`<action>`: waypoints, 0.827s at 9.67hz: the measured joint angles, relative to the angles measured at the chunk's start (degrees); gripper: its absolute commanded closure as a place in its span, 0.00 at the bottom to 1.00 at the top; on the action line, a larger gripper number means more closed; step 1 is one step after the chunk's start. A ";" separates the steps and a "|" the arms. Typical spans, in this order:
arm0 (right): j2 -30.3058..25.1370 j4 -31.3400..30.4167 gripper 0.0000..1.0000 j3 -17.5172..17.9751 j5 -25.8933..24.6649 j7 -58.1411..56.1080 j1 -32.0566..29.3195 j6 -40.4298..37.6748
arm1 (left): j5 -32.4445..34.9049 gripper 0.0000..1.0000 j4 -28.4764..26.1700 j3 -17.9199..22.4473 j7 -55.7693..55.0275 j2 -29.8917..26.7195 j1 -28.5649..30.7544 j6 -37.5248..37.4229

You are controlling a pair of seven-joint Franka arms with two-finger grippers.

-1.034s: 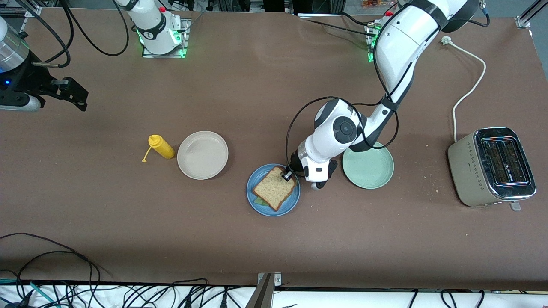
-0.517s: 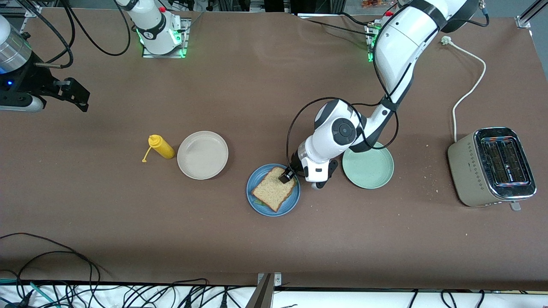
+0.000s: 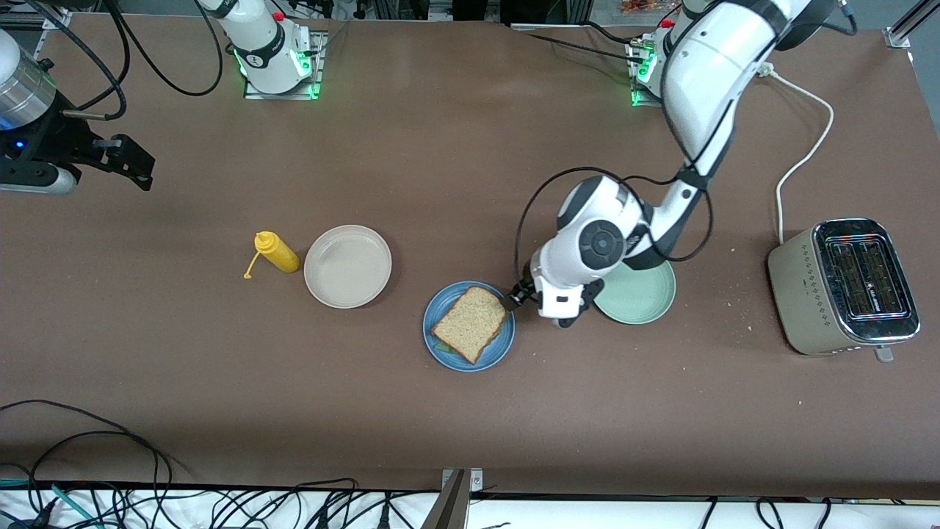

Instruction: Make sandwich in blue plate with both arms

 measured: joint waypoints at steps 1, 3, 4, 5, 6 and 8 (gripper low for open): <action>0.00 -0.40 0.00 -0.05 0.00 0.08 -0.29 -0.70 | 0.03 0.00 0.30 0.25 2.64 -2.11 1.92 -5.01; 0.00 -0.72 0.00 -0.15 0.28 0.27 -1.57 -3.92 | 1.27 0.00 0.68 0.39 7.34 -8.15 7.20 -14.32; 0.00 -0.73 0.00 -0.20 0.41 0.31 -1.93 -4.74 | 4.25 0.00 0.68 0.39 8.22 -10.92 9.53 -18.21; 0.04 -0.75 0.00 -0.20 0.59 0.35 -2.00 -4.77 | 7.57 0.00 0.67 0.40 10.35 -12.93 11.61 -21.52; 0.20 -0.78 0.00 -0.17 0.73 0.37 -2.00 -4.26 | 8.93 0.00 0.66 0.42 14.34 -14.37 13.68 -23.23; 0.60 -0.79 0.00 -0.13 0.76 0.39 -1.96 -4.13 | 9.40 0.00 0.70 0.44 25.85 -17.32 18.68 -26.28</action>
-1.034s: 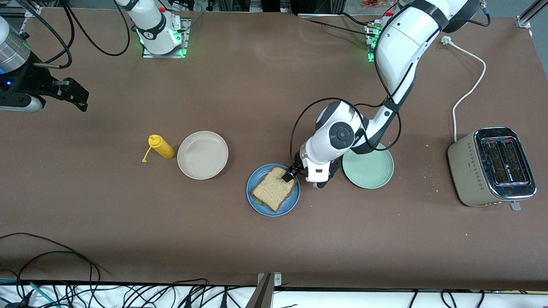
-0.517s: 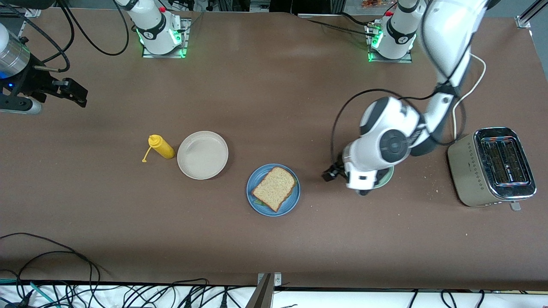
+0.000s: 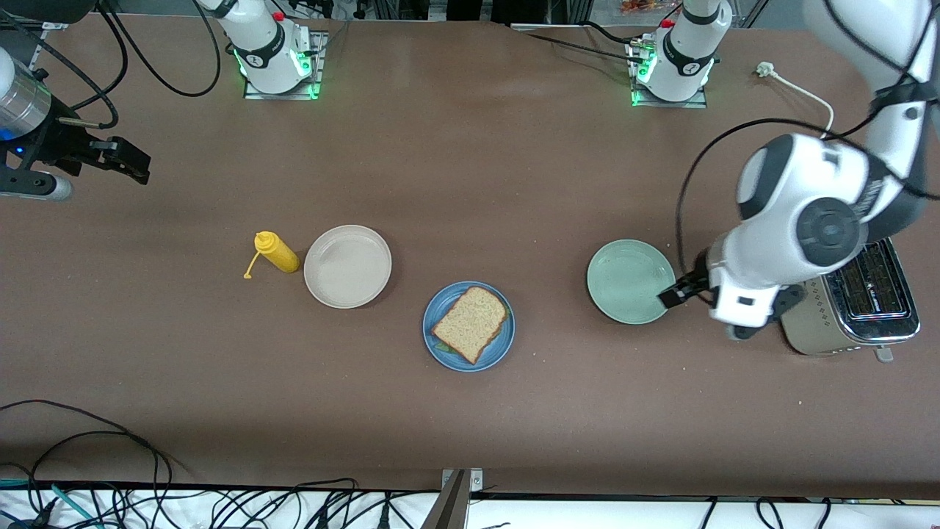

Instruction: Make sandwich in blue plate with both arms

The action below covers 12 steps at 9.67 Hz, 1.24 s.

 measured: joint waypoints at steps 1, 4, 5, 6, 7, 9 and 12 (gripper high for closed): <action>0.09 -0.02 0.00 0.14 0.02 0.00 0.08 -0.31 | 0.01 0.00 0.00 -0.02 5.99 -1.56 2.41 -1.35; 0.16 -0.16 0.00 -0.05 2.65 0.00 -0.06 -1.39 | 0.03 0.00 0.01 0.05 22.36 -5.16 7.36 -2.37; 0.16 -0.16 0.00 -0.77 5.43 0.02 -0.48 -1.38 | 0.06 0.00 0.11 0.10 27.96 -5.86 8.39 -3.08; 0.16 -0.15 0.00 -1.76 7.87 0.07 -1.03 -0.95 | 0.53 0.00 0.45 0.43 32.66 -6.28 8.80 -3.75; 0.16 -0.08 0.00 -3.27 10.34 0.08 -1.41 -0.06 | 0.75 0.00 1.03 0.78 35.65 -6.53 9.19 -4.06; 0.07 0.42 0.00 -4.78 11.38 -0.19 -1.84 0.48 | 0.76 0.00 1.93 0.73 37.39 -6.88 10.55 -4.51; 0.10 0.43 0.00 -3.35 9.89 -0.20 -1.59 0.54 | 0.76 0.00 2.31 0.64 37.96 -9.07 11.73 -4.88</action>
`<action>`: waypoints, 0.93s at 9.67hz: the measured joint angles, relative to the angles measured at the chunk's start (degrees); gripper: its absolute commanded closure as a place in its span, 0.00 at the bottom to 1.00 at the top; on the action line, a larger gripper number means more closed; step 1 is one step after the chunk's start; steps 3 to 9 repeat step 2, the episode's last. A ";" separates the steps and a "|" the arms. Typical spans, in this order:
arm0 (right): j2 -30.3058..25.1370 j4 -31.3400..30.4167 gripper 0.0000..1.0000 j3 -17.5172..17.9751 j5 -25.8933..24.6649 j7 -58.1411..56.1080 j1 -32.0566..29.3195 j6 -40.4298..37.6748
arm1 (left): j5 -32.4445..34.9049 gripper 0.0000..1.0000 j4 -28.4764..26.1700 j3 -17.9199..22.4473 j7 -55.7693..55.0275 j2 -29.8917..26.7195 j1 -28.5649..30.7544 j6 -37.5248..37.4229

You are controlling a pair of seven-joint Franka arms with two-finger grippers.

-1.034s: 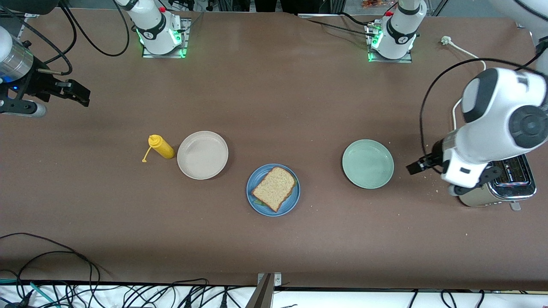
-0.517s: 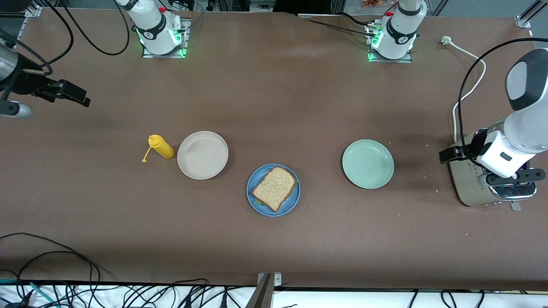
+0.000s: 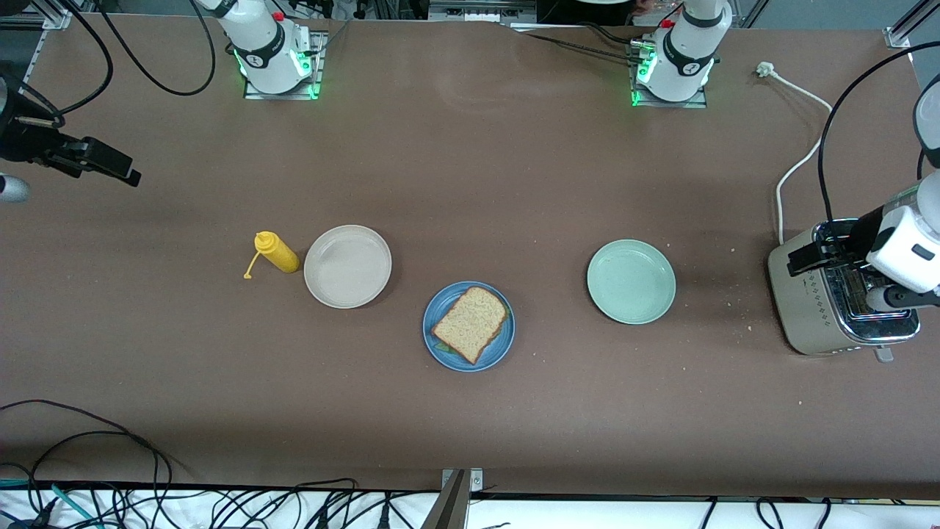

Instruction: Make sandwich in blue plate with both arms

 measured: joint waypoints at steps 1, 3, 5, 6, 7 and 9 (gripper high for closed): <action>0.07 0.00 0.00 0.72 -0.23 0.00 0.06 0.00 | 0.00 0.00 0.00 0.00 0.13 -0.69 0.02 -0.22; 0.06 0.00 0.00 0.89 -0.42 -0.05 0.07 0.00 | 0.00 0.00 0.00 0.01 1.34 -0.93 0.26 -0.35; 0.06 0.00 0.00 0.89 -0.42 -0.05 0.07 0.00 | 0.00 0.00 0.00 0.01 1.34 -0.93 0.26 -0.35; 0.06 0.00 0.00 0.89 -0.42 -0.05 0.07 0.00 | 0.00 0.00 0.00 0.01 1.34 -0.93 0.26 -0.35; 0.06 0.00 0.00 0.89 -0.42 -0.05 0.07 0.00 | 0.00 0.00 0.00 0.01 1.34 -0.93 0.26 -0.35; 0.06 0.00 0.00 0.89 -0.42 -0.05 0.07 0.00 | 0.00 0.00 0.00 0.01 1.34 -0.93 0.26 -0.35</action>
